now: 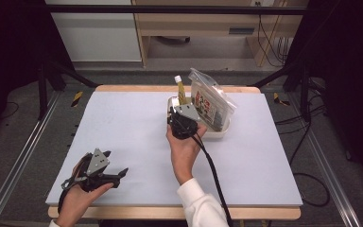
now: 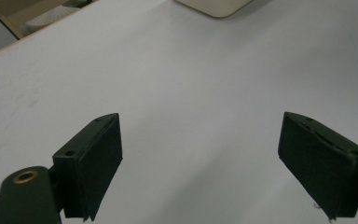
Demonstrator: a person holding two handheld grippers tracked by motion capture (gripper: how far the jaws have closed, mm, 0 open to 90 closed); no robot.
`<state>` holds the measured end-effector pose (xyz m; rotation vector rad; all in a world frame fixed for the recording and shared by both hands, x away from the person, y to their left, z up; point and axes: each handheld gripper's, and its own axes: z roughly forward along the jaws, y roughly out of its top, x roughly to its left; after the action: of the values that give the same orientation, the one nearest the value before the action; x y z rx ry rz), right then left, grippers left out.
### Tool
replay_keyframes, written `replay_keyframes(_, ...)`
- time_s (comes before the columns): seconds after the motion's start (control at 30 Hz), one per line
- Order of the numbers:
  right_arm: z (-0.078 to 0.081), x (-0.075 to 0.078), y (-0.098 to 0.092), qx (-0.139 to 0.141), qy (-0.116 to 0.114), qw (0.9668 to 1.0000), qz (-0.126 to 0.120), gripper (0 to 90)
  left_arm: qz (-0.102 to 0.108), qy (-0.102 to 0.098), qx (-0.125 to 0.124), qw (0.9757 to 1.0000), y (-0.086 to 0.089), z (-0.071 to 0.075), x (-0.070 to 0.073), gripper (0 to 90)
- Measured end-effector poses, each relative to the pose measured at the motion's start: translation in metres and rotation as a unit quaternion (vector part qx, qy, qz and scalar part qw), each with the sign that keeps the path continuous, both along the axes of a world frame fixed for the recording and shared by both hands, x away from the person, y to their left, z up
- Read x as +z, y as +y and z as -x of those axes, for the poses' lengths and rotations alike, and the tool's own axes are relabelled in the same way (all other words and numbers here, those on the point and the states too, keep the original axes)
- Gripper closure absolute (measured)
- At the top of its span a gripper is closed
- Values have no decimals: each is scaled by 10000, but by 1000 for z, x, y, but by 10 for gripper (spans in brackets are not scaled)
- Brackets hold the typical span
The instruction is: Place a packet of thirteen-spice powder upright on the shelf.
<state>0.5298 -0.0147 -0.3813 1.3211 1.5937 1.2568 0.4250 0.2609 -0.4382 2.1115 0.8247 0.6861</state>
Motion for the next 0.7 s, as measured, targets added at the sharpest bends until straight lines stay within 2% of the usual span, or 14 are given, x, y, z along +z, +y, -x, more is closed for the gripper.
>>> replay_keyframes(0.43,-7,-7,6,-98,54,9999,48,678,-20,-9,-30,10000,-2,1,0,138)
replay_keyframes(0.7,-13,-11,7,-114,89,9999,85,678,-61,54,-67,9999,-4,1,-2,137)
